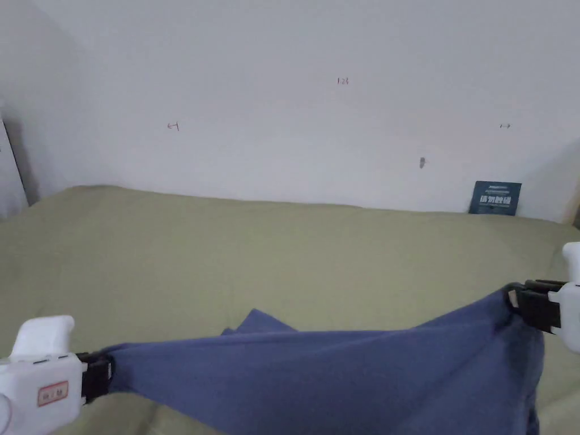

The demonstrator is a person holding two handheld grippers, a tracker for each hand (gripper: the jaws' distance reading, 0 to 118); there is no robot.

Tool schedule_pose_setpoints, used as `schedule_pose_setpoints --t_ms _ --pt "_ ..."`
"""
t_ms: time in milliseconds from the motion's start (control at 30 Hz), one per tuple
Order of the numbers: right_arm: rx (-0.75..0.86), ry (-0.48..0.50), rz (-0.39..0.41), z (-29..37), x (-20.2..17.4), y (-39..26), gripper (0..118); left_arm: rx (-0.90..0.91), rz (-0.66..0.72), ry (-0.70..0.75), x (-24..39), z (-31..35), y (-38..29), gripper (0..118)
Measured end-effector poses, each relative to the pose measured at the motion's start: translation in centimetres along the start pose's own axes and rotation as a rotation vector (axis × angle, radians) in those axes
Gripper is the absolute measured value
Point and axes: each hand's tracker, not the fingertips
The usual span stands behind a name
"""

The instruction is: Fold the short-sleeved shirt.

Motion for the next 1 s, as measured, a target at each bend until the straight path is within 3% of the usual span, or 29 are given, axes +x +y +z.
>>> schedule_pose_setpoints --t_ms 200,433,567,1000 --pt "0.138 -0.048 -0.02 6.8 1.4 2.6 0 0.164 -0.06 -0.011 3.9 6.3 7.2 2" --pt "0.215 -0.081 -0.066 8.2 2.7 5.5 0 0.226 -0.106 -0.01 6.8 8.0 13.2 2" --pt "0.223 -0.075 -0.087 6.7 3.4 7.4 0 0.227 -0.113 0.017 7.3 7.0 15.0 2" --pt "0.236 -0.154 -0.029 -3.6 4.8 20.9 0 0.27 -0.122 0.129 10.4 1.7 26.9 2"
